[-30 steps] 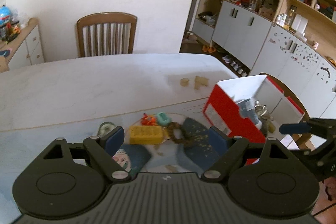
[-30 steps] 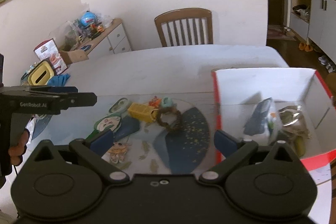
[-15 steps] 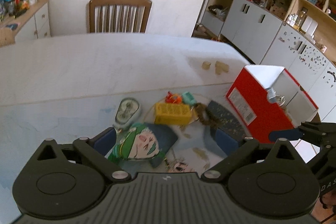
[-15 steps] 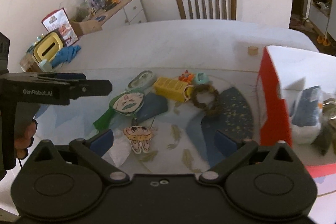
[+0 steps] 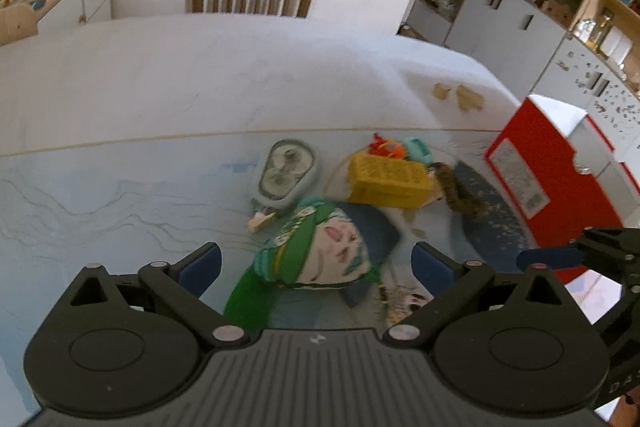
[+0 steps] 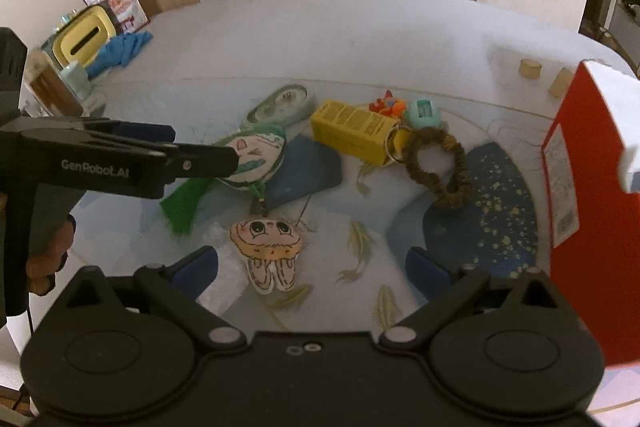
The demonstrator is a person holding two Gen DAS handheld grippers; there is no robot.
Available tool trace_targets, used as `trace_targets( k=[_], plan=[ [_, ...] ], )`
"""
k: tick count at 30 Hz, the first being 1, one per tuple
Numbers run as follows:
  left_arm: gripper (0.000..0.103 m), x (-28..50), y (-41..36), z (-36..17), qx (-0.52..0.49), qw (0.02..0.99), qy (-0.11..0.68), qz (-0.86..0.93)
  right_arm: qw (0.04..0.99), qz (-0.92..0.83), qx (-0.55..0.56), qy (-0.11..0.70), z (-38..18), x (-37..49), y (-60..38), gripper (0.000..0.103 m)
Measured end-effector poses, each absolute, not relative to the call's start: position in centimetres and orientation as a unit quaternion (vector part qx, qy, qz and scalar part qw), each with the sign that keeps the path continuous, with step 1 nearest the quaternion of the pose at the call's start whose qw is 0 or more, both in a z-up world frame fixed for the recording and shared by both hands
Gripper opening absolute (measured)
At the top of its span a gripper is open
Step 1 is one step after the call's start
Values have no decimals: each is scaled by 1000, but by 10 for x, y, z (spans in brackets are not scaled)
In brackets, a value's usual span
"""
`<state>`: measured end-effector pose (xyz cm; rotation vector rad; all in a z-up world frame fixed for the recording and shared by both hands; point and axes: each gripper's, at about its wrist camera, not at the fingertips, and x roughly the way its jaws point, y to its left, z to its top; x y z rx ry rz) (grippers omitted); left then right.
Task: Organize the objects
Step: 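Withdraw both grippers from the shoebox back to the table, then grasp the green-haired doll pouch with the left gripper while the right grasps the cartoon pouch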
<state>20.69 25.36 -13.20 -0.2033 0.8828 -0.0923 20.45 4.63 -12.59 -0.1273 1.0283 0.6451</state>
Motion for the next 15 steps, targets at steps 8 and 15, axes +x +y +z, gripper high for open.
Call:
trace_targets(
  k=[8, 15],
  plan=[
    [102, 217, 260, -145, -110, 898, 424, -41, 807, 307, -53, 502, -142, 218, 59, 92],
    [101, 225, 255, -153, -108, 896, 428, -44, 792, 315, -46, 521, -154, 223, 70, 81]
  ],
)
